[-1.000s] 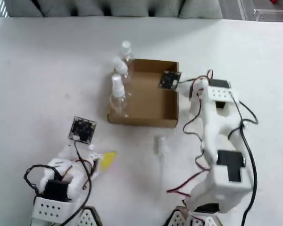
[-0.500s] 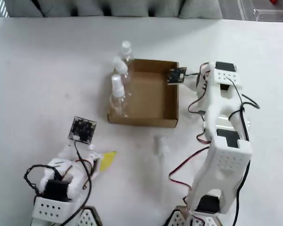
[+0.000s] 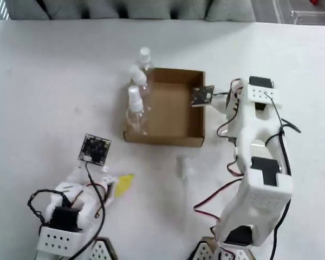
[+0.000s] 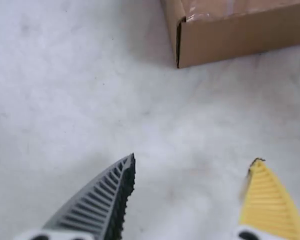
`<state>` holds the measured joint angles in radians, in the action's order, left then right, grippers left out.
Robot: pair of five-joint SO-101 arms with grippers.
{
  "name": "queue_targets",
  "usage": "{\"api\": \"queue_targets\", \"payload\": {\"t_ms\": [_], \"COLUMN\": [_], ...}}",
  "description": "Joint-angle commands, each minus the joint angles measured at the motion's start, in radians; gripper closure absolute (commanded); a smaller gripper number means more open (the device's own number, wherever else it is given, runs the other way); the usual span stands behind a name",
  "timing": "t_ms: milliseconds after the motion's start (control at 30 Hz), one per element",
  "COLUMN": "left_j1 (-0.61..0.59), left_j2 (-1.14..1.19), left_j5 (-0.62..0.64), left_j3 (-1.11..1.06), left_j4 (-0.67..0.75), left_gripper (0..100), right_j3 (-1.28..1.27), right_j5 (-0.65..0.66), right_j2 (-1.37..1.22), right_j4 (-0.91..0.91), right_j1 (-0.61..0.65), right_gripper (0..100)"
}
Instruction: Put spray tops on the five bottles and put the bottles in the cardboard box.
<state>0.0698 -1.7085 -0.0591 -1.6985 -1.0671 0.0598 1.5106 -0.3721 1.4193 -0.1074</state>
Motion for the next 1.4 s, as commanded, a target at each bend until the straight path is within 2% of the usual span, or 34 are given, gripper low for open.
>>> {"api": "queue_targets", "payload": {"t_ms": [0, 100, 200, 633, 767, 867, 933, 1000, 1133, 1367], "left_j1": [-0.008, -0.008, -0.008, -0.008, -0.008, -0.008, -0.008, -0.008, -0.008, -0.008], "left_j2": [0.012, 0.012, 0.012, 0.012, 0.012, 0.012, 0.012, 0.012, 0.012, 0.012], "left_j5": [-0.008, -0.008, -0.008, -0.008, -0.008, -0.008, -0.008, -0.008, -0.008, -0.008], "left_j3": [0.0, 0.0, 0.0, 0.0, 0.0, 0.0, 0.0, 0.0, 0.0, 0.0], "left_j4": [0.005, 0.005, 0.005, 0.005, 0.005, 0.005, 0.005, 0.005, 0.005, 0.005], "left_gripper": [67, 67, 67, 67, 67, 67, 67, 67, 67, 67], "right_j3": [-0.219, -0.362, -0.443, -0.413, -0.345, -0.276, -0.224, -0.166, -0.026, 0.299], "right_j5": [0.009, 0.005, 0.006, 0.002, -0.069, -0.126, -0.195, -0.282, -0.486, -0.953], "right_j2": [0.174, 0.26, 0.298, 0.134, 0.114, 0.097, 0.087, 0.081, 0.087, 0.087], "right_j4": [-0.176, -0.357, -0.461, -0.627, -0.633, -0.633, -0.631, -0.624, -0.567, -0.297], "right_j1": [0.01, 0.019, 0.021, 0.022, 0.019, 0.016, 0.015, 0.01, -0.01, -0.041], "right_gripper": [79.7, 79.7, 79.7, 79.9, 80.5, 91.0, 99.6, 95.8, 98.0, 98.3]}}
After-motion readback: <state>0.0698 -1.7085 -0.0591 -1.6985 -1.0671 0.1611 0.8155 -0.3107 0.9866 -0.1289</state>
